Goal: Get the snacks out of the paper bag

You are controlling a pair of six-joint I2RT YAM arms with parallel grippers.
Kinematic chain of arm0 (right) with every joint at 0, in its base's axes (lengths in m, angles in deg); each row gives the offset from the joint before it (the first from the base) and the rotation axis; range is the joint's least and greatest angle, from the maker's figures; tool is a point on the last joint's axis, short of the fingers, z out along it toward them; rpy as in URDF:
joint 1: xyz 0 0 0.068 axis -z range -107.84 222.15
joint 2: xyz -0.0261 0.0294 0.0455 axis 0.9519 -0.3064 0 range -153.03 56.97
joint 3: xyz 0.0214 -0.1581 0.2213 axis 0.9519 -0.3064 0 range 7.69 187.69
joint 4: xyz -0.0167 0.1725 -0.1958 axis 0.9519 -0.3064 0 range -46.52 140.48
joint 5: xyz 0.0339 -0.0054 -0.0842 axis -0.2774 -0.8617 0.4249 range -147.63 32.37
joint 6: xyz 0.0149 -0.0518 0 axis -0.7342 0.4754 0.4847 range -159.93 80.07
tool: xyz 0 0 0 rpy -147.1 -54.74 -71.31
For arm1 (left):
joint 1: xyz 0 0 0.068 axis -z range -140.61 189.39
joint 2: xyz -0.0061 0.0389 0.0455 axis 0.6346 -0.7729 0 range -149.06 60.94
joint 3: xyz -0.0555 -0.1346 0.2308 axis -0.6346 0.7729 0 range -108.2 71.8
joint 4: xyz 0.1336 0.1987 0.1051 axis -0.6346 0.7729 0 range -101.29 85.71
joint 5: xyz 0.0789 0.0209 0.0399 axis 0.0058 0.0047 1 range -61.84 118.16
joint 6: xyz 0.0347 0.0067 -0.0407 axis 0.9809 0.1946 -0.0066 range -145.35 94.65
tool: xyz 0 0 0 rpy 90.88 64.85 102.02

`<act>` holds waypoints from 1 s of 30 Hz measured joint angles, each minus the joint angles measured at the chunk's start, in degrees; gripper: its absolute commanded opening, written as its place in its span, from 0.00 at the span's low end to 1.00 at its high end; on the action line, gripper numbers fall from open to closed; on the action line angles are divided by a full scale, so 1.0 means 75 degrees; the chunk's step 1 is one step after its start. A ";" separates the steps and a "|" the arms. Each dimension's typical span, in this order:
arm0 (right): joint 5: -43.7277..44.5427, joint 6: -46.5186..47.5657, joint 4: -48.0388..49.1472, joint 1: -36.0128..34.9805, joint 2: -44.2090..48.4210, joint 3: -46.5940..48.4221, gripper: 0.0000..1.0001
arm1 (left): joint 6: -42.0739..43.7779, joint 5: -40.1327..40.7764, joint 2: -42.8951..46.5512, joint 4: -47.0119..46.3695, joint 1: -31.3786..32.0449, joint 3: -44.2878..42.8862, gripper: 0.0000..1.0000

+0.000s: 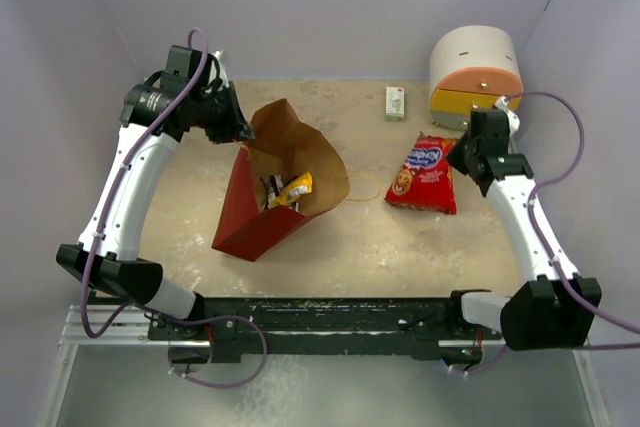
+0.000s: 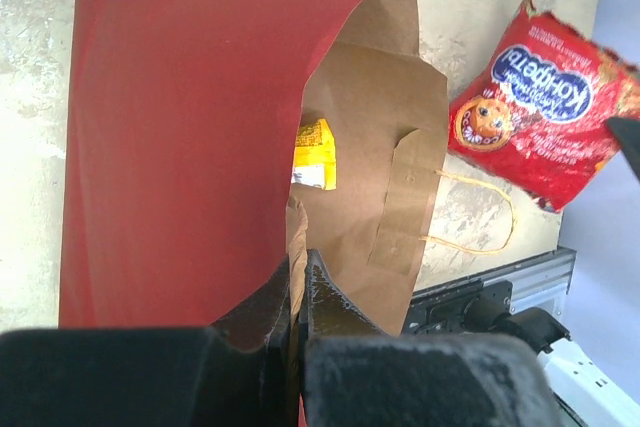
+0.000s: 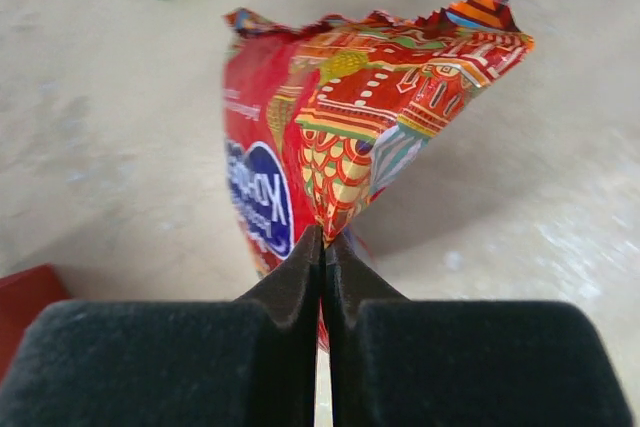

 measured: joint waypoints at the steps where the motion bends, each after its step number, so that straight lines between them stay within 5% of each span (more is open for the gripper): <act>1: 0.0204 -0.0111 -0.0073 0.0128 0.0213 -0.0315 0.22 | 0.0020 -0.0003 -0.0006 0.0003 0.0000 0.0000 0.00; 5: 0.1256 -0.0393 -0.0746 0.0790 0.0988 -0.1411 0.49 | 0.0032 -0.0076 -0.0012 -0.0009 0.0000 0.0000 0.00; 9: 0.1781 -0.0335 -0.1483 0.1262 0.1644 -0.1856 0.63 | 0.0047 -0.0085 -0.0012 -0.0015 0.0000 0.0012 0.00; 14: 0.1145 0.0574 -0.1504 0.1262 0.1684 -0.1236 0.66 | 0.0227 -0.0020 -0.0012 0.0026 0.0000 0.0017 0.00; 19: -0.1166 0.1708 -0.0833 0.1026 0.0860 0.0064 0.70 | 0.0475 0.0254 -0.0061 0.0134 0.0000 -0.0105 0.00; 30: -0.3995 0.1833 -0.0160 -0.1743 -0.2766 0.0542 0.67 | 0.1416 0.1201 -0.0562 0.0321 0.0000 -0.1297 0.00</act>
